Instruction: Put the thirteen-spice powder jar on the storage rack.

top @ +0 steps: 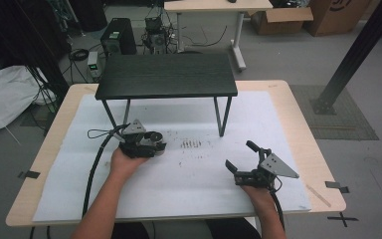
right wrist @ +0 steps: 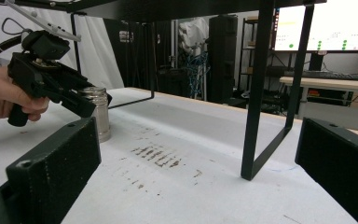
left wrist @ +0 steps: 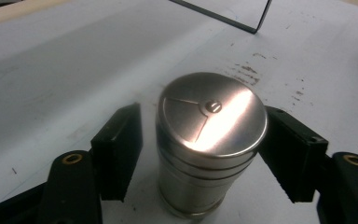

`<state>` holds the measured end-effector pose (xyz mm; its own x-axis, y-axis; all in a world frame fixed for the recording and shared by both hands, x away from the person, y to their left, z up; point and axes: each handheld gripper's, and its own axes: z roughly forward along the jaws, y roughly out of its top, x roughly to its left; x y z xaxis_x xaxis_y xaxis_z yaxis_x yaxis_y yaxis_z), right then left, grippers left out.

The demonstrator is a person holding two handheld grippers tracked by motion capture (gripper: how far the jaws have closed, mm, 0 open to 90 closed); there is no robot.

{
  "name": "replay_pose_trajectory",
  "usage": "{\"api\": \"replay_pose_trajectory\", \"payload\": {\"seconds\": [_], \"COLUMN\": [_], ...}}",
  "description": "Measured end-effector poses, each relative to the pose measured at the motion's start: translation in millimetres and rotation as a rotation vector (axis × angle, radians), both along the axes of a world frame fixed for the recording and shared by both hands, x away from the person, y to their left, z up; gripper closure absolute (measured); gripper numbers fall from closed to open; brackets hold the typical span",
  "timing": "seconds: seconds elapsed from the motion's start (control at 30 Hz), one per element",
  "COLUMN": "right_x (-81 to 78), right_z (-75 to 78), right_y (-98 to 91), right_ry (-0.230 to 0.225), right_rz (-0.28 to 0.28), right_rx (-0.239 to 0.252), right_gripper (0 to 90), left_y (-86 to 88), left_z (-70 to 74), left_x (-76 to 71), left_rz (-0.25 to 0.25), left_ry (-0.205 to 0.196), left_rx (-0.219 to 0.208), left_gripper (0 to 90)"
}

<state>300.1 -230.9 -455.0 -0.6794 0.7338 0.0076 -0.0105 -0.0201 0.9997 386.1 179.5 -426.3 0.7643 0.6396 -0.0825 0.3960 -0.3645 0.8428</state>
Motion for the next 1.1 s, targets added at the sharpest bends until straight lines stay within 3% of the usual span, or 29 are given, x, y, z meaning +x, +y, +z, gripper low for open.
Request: {"api": "replay_pose_trajectory", "payload": {"seconds": [0.7,0.9,1.1], "right_x": [0.0,-0.1,-0.1], "right_z": [0.0,0.0,0.0], "right_y": [-0.1,0.0,0.1], "right_ry": [-0.001,-0.001,-0.001], "right_rz": [0.000,0.000,0.000], "right_rx": [0.001,-0.001,-0.003], "right_gripper": [0.0,0.0,0.0], "left_y": [-0.7,0.7,3.7], "left_z": [-0.7,1.0,10.9], "left_x": [-1.2,-2.1,-8.1], "left_rz": [-0.020,-0.018,-0.032], "left_ry": [-0.027,-0.019,-0.024], "left_rx": [0.021,0.026,0.000], "left_gripper": [48.6,49.0,49.1]}}
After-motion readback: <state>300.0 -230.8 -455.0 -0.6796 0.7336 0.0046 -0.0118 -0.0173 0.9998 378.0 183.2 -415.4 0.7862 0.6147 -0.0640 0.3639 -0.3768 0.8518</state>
